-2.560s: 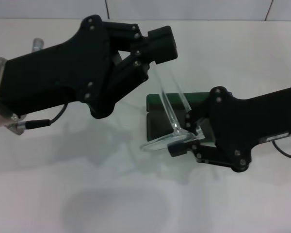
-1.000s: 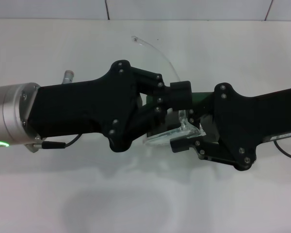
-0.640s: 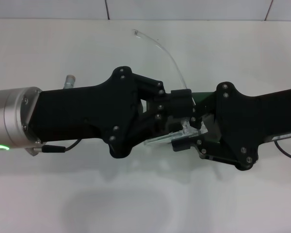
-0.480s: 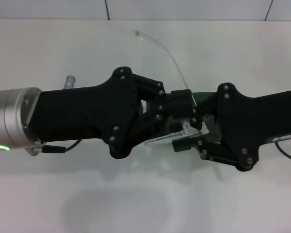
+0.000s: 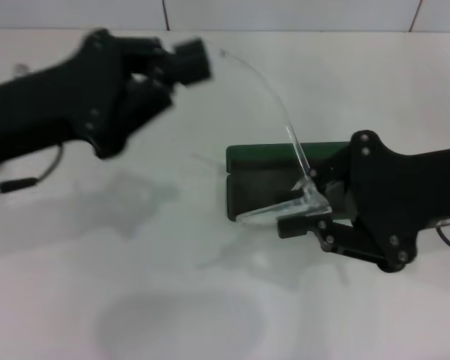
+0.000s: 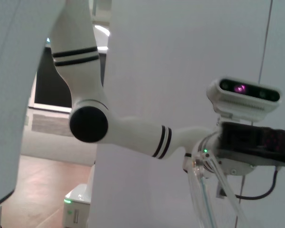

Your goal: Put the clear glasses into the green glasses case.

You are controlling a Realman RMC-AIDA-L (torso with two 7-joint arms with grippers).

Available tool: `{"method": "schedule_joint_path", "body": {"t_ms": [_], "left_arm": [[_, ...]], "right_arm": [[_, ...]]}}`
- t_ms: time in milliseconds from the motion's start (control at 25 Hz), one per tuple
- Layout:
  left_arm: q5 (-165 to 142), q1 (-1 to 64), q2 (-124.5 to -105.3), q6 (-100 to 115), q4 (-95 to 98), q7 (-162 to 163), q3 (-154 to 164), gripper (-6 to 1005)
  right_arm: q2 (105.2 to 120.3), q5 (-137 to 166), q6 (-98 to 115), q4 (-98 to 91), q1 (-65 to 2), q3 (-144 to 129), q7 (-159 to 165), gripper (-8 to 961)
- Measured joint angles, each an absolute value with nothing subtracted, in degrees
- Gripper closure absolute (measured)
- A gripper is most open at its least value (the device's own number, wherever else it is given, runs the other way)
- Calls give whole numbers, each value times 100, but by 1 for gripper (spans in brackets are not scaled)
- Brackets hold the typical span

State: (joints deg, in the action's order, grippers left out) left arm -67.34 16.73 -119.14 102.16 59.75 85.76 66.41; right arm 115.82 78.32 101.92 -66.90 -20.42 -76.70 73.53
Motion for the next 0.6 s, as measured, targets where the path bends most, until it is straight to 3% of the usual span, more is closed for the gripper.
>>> {"method": "schedule_joint_path", "body": {"t_ms": [600], "left_arm": [[-7489, 1659, -11913, 10159, 5326, 8800, 5459, 941]], "right_arm": [[11584, 6527, 11651, -6841, -1891, -7713, 6639, 834]]}}
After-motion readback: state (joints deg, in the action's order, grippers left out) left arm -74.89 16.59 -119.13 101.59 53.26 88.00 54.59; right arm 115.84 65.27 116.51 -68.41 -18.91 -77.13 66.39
